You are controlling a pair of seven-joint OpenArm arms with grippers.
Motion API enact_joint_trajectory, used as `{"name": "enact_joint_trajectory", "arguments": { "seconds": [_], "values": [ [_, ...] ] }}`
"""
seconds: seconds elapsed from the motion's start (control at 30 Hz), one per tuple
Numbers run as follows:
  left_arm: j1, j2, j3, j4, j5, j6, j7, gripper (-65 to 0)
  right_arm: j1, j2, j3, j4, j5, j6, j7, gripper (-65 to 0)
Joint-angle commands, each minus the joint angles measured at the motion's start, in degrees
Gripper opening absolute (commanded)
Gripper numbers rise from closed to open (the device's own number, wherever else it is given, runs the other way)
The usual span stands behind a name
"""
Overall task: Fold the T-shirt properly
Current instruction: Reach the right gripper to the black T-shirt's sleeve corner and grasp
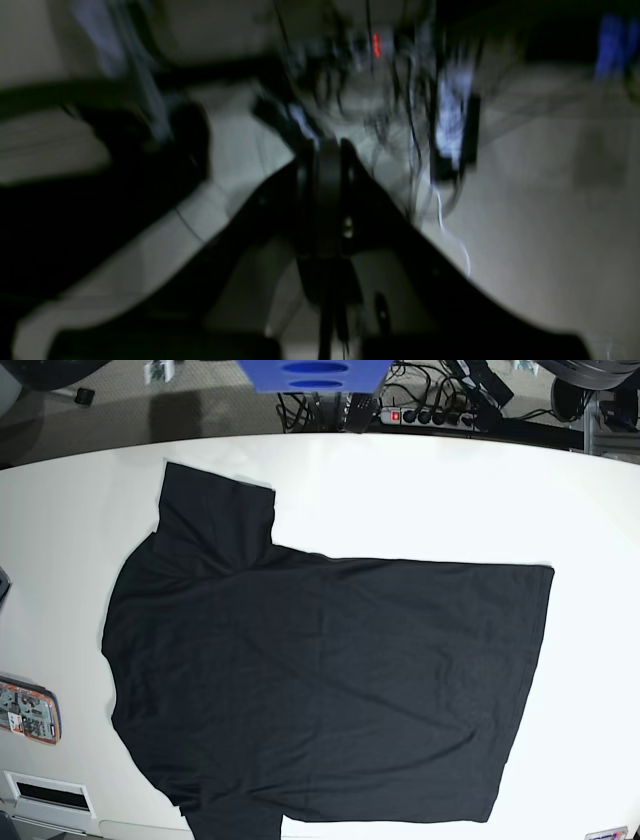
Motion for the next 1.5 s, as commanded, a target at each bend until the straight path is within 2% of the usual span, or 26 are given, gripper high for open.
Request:
{"name": "enact_joint_trajectory", "arguments": {
  "seconds": [0.0,0.17,0.27,0.3,0.37,0.43,0.53,0.6,0.73,0.83,0.97,1.03,1.13,1.2,1.3,1.47],
  "values": [
    [2.27,-0.12,-0.38,2.19,-0.07,-0.10,-0.37,-65.0,-0.66,0.61,1.11,2.04,-0.05,-0.30,1.12,-65.0],
    [2.62,-0.38,-0.99,10.63,0.01,-0.10,-0.37,-65.0,-0.75,0.52,5.51,5.91,-0.05,-0.30,1.29,-65.0],
    [2.27,-0.38,-4.68,14.33,1.33,-0.10,-0.37,-64.8,-0.48,0.61,7.35,7.14,-0.14,0.06,1.38,-64.9],
    [2.27,-0.38,-6.44,15.38,3.35,-0.10,-0.46,-64.6,-0.31,0.96,7.53,7.93,-0.31,0.67,1.38,-64.6],
    [2.27,-0.38,-9.96,18.02,7.93,-0.10,-0.46,-63.2,-0.66,4.48,7.35,8.72,-1.37,4.54,1.38,-61.0],
    [2.27,-0.21,-12.95,19.95,12.15,-0.10,-0.46,-56.5,-0.75,7.29,7.18,8.81,-2.95,6.91,1.47,-53.7],
    [2.09,-0.47,-15.50,20.57,16.01,-0.19,-0.54,-39.7,-0.39,8.26,7.35,9.07,-7.08,11.04,3.49,-41.6],
    [0.86,-2.67,-15.50,21.01,19.53,-0.36,-0.54,-30.0,-0.31,8.52,7.62,9.07,-11.04,13.42,6.83,-35.0],
    [0.25,-3.55,-15.32,21.36,26.04,-0.36,-0.11,-21.5,0.75,8.26,7.53,9.16,-18.42,13.42,11.93,-28.8],
    [-0.81,-3.72,-15.50,21.36,30.52,-0.36,-0.19,-21.0,4.18,6.15,7.18,9.16,-24.93,13.42,12.90,-28.1],
    [-6.35,-3.72,-15.50,21.27,35.09,-0.36,-0.02,-20.9,8.84,2.72,6.65,9.16,-34.69,13.59,12.98,-28.1],
    [-7.66,-3.64,-15.58,21.27,36.41,-0.36,-0.02,-20.9,9.80,2.37,4.63,9.16,-37.94,13.59,12.72,-28.0],
    [-9.95,-3.72,-15.94,21.27,36.59,-0.45,-0.02,-20.7,11.30,2.28,1.11,9.16,-40.84,13.68,12.46,-28.0],
    [-12.32,-3.72,-16.11,21.27,36.67,-0.45,-0.02,-20.6,11.74,2.28,-1.61,9.16,-42.60,13.68,9.99,-28.0],
    [-13.56,-3.99,-16.46,21.27,36.76,-0.45,0.07,-20.6,12.88,2.63,-4.95,9.16,-43.04,13.68,5.51,-28.0],
    [-13.56,-3.99,-18.13,21.18,36.76,-0.54,0.07,-20.6,14.64,2.63,-8.74,9.16,-43.04,13.77,2.17,-28.0]
  ]
}}
